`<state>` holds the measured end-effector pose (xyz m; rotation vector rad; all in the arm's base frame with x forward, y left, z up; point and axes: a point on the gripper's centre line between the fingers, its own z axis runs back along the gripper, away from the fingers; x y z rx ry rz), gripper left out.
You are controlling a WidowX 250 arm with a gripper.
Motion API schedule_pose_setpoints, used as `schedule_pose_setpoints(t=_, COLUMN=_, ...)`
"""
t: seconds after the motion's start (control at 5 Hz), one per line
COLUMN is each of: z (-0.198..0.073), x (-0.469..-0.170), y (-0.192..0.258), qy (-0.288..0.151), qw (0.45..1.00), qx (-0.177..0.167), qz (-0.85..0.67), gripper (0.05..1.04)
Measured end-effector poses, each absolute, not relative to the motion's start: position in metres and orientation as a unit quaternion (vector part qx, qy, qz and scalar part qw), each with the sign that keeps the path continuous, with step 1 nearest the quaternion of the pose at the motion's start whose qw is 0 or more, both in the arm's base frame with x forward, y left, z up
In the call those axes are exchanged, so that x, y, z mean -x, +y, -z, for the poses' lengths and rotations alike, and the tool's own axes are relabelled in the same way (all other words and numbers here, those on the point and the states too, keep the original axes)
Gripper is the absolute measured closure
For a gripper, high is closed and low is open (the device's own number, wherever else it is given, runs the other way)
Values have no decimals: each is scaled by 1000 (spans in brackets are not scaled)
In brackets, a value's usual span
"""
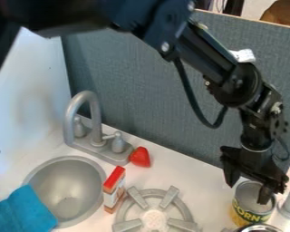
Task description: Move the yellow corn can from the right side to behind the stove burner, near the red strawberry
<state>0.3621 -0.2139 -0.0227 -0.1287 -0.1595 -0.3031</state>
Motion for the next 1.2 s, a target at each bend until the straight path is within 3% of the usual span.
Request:
schedule_pose_setpoints(t=0.4, z=33, x=-374, y=-242, qy=-67, qw=982, qx=54, qz=170, gripper=80)
schedule_pose_setpoints(t=0.8, z=54, x=-377, y=-243, qy=-40, qw=983, qx=37, qz=177, gripper=80)
schedule_pose_setpoints(t=1.2, z=59, x=-376, y=-239, qy=-43, qw=984, qx=34, qz=171, gripper=81)
